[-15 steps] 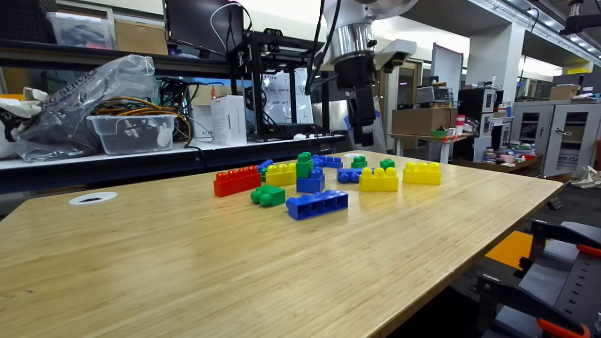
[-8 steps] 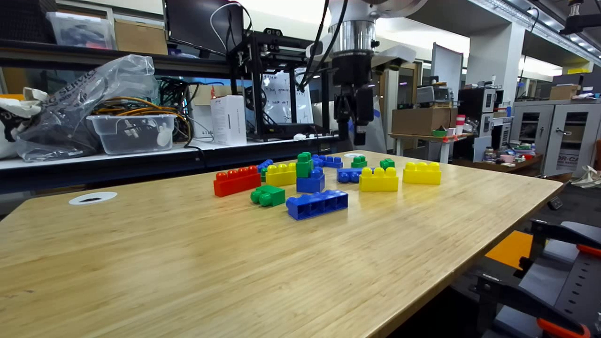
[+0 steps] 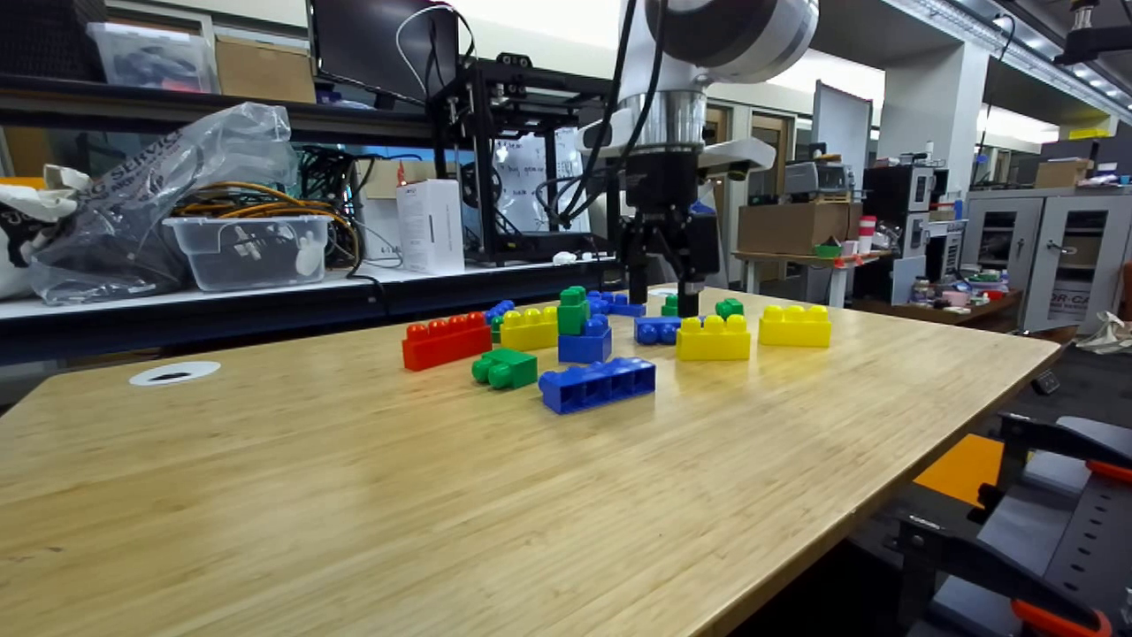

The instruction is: Remove the blue building block from the center left of the table and put it on the blue and green one

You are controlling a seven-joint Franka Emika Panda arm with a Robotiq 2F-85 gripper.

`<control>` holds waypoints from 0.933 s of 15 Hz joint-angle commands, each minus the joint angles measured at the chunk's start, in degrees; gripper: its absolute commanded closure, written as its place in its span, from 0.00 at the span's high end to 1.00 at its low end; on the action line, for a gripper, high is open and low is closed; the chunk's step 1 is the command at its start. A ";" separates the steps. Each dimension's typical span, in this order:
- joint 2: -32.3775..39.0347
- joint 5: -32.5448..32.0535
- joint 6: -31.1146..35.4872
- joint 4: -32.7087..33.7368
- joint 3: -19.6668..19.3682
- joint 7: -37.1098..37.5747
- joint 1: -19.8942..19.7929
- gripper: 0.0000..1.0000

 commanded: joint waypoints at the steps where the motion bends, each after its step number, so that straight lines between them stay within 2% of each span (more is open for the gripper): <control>1: 2.45 -0.97 1.37 1.14 1.08 -3.79 -0.56 1.00; 3: 3.81 -2.01 1.87 1.78 1.31 -3.88 -0.54 1.00; 9: 6.64 -14.43 6.71 3.24 -0.80 3.58 0.01 1.00; 11: 7.87 -16.24 7.11 4.15 -1.02 4.43 -0.42 1.00; 14: 9.71 -15.34 6.71 5.66 -0.38 3.42 -1.06 1.00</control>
